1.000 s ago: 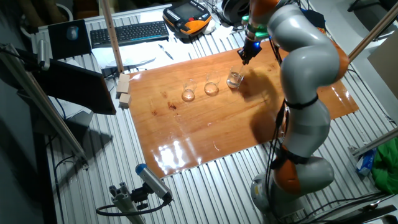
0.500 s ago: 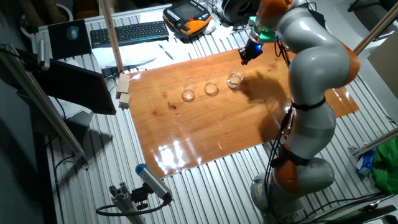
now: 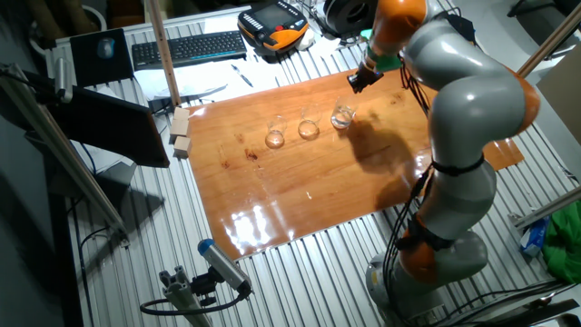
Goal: Stir the beaker with a glass rod
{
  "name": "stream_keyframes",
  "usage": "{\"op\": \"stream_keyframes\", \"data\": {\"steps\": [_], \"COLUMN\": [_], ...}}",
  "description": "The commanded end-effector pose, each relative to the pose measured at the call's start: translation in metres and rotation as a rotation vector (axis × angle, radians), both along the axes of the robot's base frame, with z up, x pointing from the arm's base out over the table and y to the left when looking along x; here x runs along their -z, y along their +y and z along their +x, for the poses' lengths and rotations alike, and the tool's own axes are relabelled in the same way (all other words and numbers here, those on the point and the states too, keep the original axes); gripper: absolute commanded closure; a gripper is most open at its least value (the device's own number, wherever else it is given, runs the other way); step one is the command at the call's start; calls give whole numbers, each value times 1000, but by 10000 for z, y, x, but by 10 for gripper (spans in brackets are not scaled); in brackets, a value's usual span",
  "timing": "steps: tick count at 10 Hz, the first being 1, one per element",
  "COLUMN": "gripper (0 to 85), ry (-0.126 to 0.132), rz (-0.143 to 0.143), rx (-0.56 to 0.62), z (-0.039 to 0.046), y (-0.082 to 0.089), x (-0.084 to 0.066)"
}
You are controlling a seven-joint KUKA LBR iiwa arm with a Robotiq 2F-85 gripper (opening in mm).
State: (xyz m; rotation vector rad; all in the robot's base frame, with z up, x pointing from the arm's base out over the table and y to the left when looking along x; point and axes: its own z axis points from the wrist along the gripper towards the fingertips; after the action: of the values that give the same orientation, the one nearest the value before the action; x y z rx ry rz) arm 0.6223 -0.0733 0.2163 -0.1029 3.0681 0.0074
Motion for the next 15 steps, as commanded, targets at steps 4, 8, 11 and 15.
{"op": "stream_keyframes", "data": {"steps": [4, 8, 11, 15], "gripper": [850, 850, 850, 850], "ry": [212, 94, -59, 134], "rz": [1, 102, 50, -72], "rx": [22, 224, 194, -40], "z": [29, 46, 71, 19], "y": [75, 123, 78, 24], "x": [-40, 29, 1, -74]}}
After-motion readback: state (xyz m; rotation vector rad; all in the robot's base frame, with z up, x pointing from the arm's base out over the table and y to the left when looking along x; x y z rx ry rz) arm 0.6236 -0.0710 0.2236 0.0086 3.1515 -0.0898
